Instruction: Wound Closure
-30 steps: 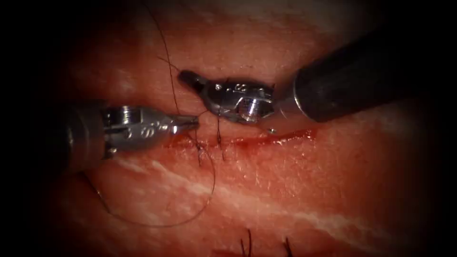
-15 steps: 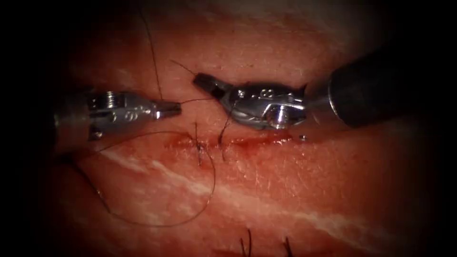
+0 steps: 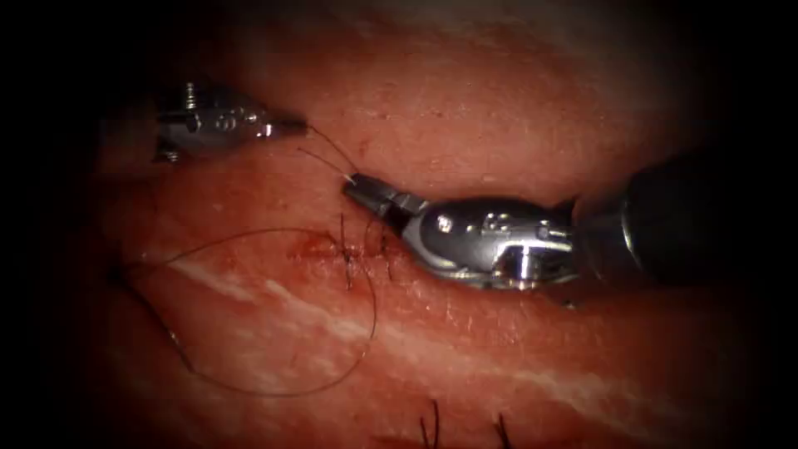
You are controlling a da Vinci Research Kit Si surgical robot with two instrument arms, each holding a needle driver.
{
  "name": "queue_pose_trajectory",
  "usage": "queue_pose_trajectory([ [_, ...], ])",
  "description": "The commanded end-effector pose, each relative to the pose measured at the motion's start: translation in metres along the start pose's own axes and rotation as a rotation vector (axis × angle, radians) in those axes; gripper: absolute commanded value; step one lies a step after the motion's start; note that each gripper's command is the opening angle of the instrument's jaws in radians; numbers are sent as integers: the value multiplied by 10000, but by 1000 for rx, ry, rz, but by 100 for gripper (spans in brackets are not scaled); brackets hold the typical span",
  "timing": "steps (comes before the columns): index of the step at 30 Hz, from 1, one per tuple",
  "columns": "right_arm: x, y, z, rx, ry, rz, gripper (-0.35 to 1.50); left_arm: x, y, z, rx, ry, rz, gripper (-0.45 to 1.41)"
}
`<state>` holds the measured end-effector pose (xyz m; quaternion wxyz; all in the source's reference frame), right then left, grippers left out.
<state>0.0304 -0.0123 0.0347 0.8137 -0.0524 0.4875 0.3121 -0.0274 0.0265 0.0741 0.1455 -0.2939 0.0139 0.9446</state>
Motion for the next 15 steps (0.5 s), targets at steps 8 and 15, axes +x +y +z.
queue_pose_trajectory([
  [8, -36, -24, -37, 33, -7, 11, -35, 1, -21, 2, 9, -3, -24, -45],
  [15, -42, -47, -48, 68, 14, 1, -35, 6, -42, -4, 19, 1, -48, -45],
])
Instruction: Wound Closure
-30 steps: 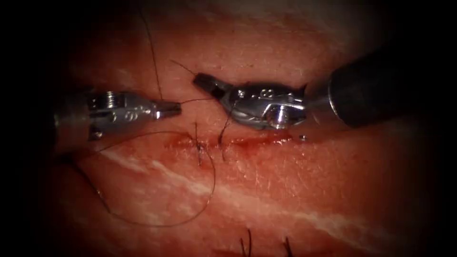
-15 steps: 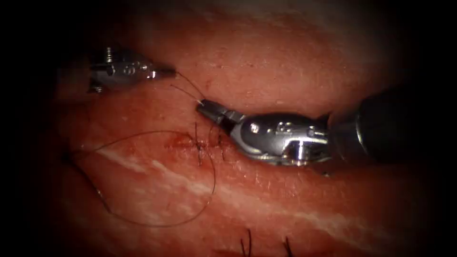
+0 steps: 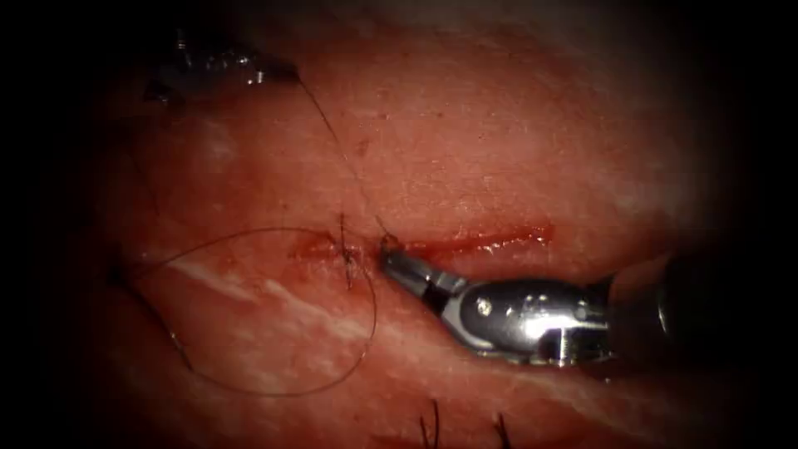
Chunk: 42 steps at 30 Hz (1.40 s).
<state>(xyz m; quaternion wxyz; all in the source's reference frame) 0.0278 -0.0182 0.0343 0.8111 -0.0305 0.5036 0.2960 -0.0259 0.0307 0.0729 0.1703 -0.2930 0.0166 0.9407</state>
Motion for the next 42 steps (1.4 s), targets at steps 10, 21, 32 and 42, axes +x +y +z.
queue_pose_trajectory([
  [10, -11, -33, -21, 29, 10, -10, -35, 8, -37, 12, 19, 11, -38, -45],
  [21, -11, -41, -29, 39, 16, -15, -35, 0, -56, 27, 33, 3, -46, -45],
  [32, -22, -46, -31, 42, 21, -25, -35, -17, -77, 43, 61, 5, -49, -45],
  [42, -42, -55, -46, 28, 22, -37, -35, -42, -97, 68, 87, -6, -44, -45],
])
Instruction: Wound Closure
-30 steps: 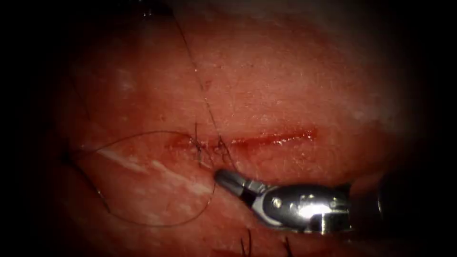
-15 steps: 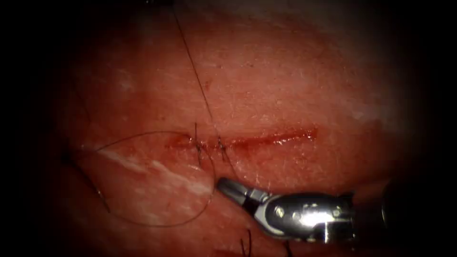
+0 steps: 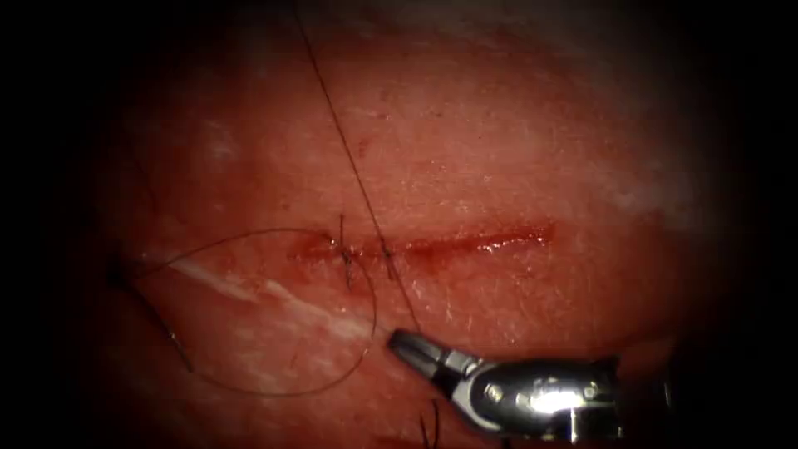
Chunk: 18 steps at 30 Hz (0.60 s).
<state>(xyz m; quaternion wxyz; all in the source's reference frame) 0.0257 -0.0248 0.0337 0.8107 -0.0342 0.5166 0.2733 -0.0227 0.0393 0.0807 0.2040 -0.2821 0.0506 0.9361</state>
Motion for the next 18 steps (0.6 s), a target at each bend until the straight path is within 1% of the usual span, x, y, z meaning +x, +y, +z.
queue_pose_trajectory([
  [1, -11, -12, -3, 4, -3, 1, -35, -2, 0, 11, 2, 0, 1, -45],
  [7, -16, -17, -3, 2, -1, 2, -35, -12, -4, 19, 14, -5, 8, -45],
  [10, -15, -11, 1, -2, 0, 18, -35, -5, 6, 9, 12, -10, -1, -45],
  [12, -15, -9, 1, 0, 10, 19, -35, -2, 9, 6, 10, -10, -4, -45],
  [13, -14, -8, 2, 2, 29, 27, -35, 1, 12, 2, 8, -10, -7, -45],
  [14, -13, -6, 2, 2, 54, 29, -10, 4, 15, -2, 3, -9, -11, -45],
  [15, -9, -1, 0, 8, 83, 33, 41, 14, 23, -13, -4, -3, -22, -45],
  [16, -9, -1, 0, 8, 83, 33, 41, 14, 23, -13, -4, -3, -22, -45],
  [17, -5, 6, -2, 27, 101, 38, 71, 23, 29, -24, -16, 1, -30, -45],
  [18, -5, 6, -2, 27, 101, 38, 71, 23, 29, -24, -16, 1, -30, -45],
])
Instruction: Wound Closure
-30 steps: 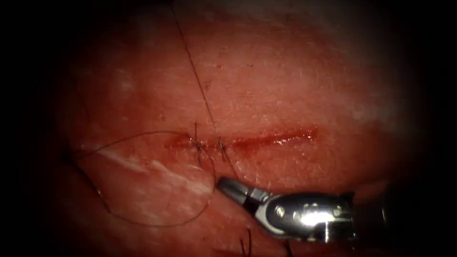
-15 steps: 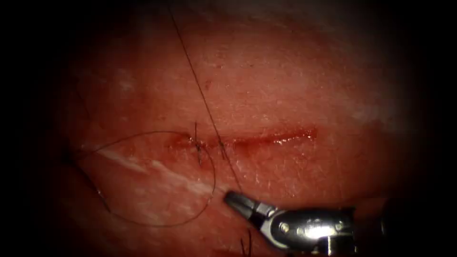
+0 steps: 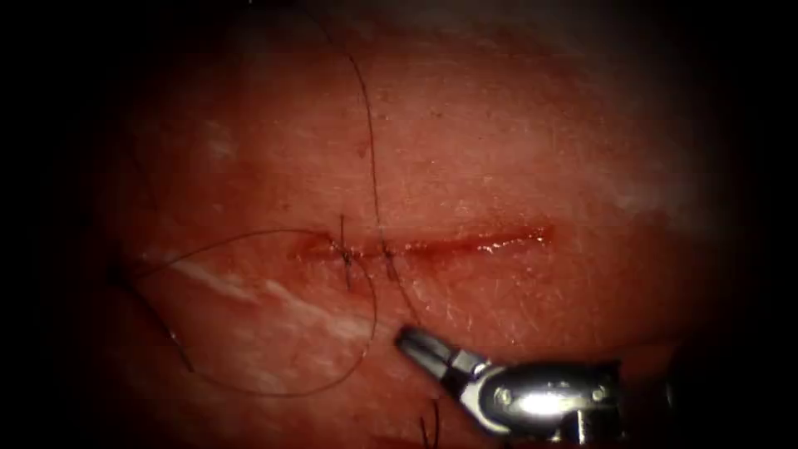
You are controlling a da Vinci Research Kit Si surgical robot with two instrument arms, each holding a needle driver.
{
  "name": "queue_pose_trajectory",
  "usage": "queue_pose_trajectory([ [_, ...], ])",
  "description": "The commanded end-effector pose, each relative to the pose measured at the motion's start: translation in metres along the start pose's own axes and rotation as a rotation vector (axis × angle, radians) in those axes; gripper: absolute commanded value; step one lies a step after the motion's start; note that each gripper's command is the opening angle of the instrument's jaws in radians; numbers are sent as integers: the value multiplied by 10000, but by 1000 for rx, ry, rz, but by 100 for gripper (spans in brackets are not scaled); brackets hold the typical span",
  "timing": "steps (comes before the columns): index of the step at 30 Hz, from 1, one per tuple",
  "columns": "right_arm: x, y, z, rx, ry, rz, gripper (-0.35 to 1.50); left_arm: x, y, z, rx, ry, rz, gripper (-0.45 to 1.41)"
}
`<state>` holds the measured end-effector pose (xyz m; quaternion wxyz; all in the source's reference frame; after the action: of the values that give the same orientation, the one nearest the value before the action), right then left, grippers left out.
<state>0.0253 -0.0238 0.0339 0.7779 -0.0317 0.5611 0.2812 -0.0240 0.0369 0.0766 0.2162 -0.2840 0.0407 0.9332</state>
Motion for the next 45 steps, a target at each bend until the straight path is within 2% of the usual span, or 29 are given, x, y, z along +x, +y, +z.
queue_pose_trajectory([
  [1, -2, 1, -5, 24, 0, 7, 113, 13, 7, -6, -15, 13, -17, -45],
  [2, 4, 11, -7, 47, 9, 14, 130, 27, 11, -21, -17, 30, -19, -45],
  [3, 6, 14, -9, 63, 10, 17, 130, 31, 12, -26, -18, 32, -17, -45],
  [6, 11, 23, -14, 101, 6, 27, 123, 49, 16, -47, -19, 52, -15, -45],
  [8, 15, 33, -20, 147, -9, 55, 104, 71, 24, -74, -23, 76, -16, -45],
  [10, 16, 36, -19, 152, -14, 63, 103, 77, 27, -82, -23, 80, -14, -45],
  [11, 15, 44, -14, 155, -25, 90, 101, 90, 32, -99, -27, 88, -5, -45],
  [13, 14, 48, -11, 155, -26, 97, 101, 98, 36, -109, -29, 94, -4, -45],
  [16, 2, 72, 15, 143, -38, 159, 98, 123, 52, -140, -35, 98, 14, -45],
  [25, -12, 101, 62, 122, -51, 205, 98, 147, 67, -173, -35, 112, 33, -45],
  [26, -13, 102, 76, 121, -61, 205, 96, 150, 70, -176, -34, 114, 38, -45],
  [33, -10, 92, 102, 125, -65, 206, 93, 153, 73, -178, -33, 115, 44, -45],
  [45, -11, 80, 126, 150, -61, 200, 93, 164, 79, -187, -29, 127, 51, -45],
])
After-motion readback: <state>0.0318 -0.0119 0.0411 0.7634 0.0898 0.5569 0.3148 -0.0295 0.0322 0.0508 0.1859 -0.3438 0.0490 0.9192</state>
